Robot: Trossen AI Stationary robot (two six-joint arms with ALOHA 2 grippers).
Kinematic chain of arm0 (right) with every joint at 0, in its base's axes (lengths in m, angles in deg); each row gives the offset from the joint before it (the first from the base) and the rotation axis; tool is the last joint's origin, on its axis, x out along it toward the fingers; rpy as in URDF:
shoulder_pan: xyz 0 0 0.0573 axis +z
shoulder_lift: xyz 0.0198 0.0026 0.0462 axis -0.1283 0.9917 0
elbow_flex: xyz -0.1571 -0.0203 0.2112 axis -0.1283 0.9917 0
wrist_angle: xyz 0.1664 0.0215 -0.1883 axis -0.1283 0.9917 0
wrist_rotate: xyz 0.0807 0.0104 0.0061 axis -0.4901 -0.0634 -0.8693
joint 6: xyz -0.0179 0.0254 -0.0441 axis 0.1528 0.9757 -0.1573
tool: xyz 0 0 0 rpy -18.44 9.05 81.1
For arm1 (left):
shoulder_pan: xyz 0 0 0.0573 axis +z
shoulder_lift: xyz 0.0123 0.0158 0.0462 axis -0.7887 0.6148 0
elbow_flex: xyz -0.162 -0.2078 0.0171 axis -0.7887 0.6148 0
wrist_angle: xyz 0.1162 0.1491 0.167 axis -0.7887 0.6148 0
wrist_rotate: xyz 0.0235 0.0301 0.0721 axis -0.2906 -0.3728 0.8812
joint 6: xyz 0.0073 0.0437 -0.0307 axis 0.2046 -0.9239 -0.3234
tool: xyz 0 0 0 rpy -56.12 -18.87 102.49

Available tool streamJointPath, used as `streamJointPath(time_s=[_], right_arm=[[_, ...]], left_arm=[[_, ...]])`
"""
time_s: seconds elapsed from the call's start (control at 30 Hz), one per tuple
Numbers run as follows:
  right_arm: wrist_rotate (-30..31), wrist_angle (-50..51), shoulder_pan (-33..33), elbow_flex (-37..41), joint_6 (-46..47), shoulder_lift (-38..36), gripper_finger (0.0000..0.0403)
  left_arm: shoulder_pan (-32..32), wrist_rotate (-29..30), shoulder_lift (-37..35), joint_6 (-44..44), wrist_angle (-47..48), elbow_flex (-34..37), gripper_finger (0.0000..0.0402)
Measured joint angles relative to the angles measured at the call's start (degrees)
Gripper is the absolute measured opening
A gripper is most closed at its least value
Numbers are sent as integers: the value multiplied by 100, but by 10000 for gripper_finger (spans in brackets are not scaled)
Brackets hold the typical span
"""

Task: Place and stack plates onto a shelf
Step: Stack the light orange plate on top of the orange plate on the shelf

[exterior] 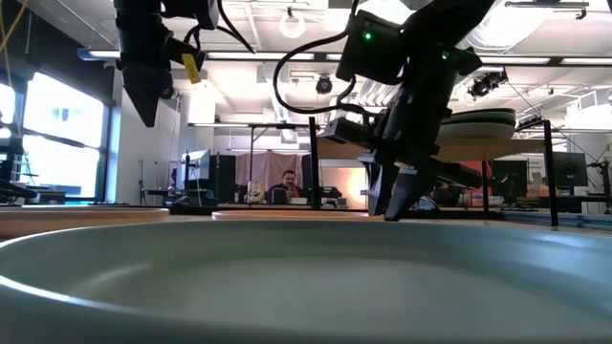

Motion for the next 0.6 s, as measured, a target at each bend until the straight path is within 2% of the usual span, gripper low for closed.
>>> streamJointPath(time_s=[0.1, 0.17, 0.37, 0.6], right_arm=[[26, 1, 0, 0, -1, 0, 18], [26, 2, 0, 0, 0, 0, 5], [-101, 21, 0, 0, 3, -34, 2], [-164, 63, -2, 0, -107, -460, 1]], left_arm=[[0, 0, 0, 0, -2, 1, 135], [0, 0, 0, 0, -7, 1, 135], [0, -1, 0, -2, -9, 0, 135], [0, -6, 0, -8, -7, 1, 135]])
